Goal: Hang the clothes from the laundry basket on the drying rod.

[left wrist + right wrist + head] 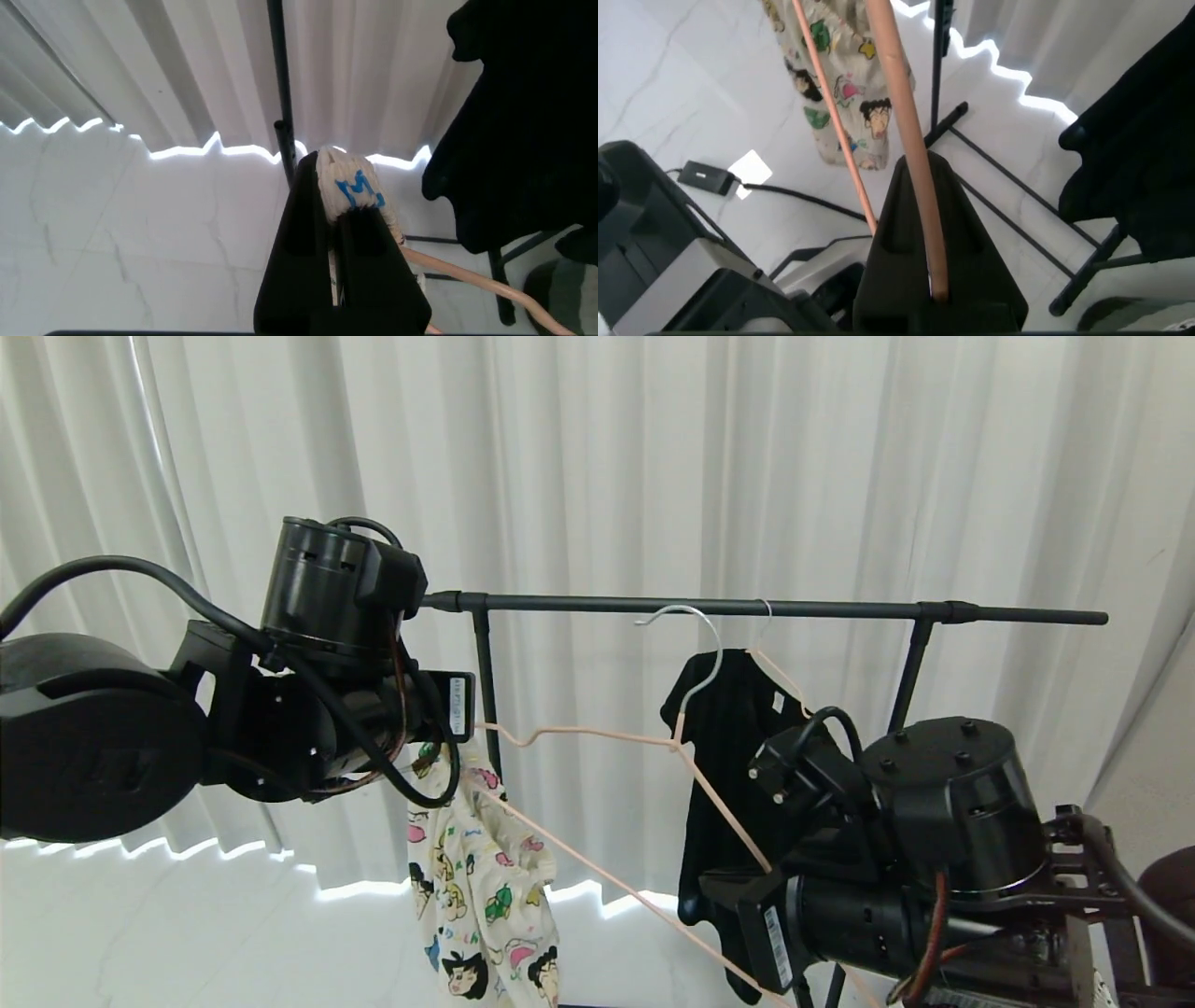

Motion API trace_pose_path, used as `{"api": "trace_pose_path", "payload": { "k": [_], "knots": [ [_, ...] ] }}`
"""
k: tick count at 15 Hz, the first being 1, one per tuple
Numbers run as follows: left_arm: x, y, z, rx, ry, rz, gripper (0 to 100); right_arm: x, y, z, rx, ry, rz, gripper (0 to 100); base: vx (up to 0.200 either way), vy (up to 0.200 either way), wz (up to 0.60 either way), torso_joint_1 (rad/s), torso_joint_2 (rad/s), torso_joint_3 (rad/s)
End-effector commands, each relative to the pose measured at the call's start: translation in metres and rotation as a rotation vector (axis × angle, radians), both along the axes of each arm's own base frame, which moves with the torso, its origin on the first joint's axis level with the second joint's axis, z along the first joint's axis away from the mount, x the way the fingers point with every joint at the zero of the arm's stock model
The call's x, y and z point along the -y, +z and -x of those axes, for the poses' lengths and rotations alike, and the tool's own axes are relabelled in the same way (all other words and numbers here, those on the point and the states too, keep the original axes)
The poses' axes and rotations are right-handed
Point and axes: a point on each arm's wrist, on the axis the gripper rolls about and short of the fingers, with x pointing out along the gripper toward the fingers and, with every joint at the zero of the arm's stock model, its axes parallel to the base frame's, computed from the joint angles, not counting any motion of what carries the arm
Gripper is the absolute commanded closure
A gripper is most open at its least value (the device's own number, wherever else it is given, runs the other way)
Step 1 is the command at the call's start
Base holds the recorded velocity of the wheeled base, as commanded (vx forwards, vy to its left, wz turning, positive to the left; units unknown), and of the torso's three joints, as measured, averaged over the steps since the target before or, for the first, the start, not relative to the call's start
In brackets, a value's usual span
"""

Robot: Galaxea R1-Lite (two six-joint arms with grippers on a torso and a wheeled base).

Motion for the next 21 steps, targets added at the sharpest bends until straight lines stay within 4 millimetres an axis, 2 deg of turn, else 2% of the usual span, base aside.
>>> {"api": "trace_pose_path", "payload": {
  "k": [1,5,10,17,21],
  "knots": [
    [0.000,0.001,0.002,0.002,-0.004,0.002,100,-0.015,-0.010,-0.011,-0.003,-0.031,-0.003,100,0.000,0.000,0.00,0.000,0.00,0.000],
    [0.020,0.003,0.013,0.009,-0.070,0.033,100,-0.030,-0.015,-0.008,-0.008,-0.007,0.000,100,0.000,0.000,0.00,0.000,0.00,0.000],
    [0.034,0.015,0.026,0.041,-0.103,0.120,100,-0.032,-0.018,-0.008,-0.012,-0.006,0.007,100,0.000,0.000,0.00,0.000,0.00,0.000],
    [0.083,0.033,0.066,0.072,-0.314,0.187,100,-0.039,-0.016,-0.010,-0.013,-0.011,-0.010,100,0.000,0.000,0.00,0.000,0.00,0.000],
    [0.085,0.027,0.068,0.059,-0.324,0.168,100,-0.038,-0.015,-0.011,0.002,-0.045,-0.006,100,0.000,0.000,0.00,0.000,0.00,0.000]
  ]
}}
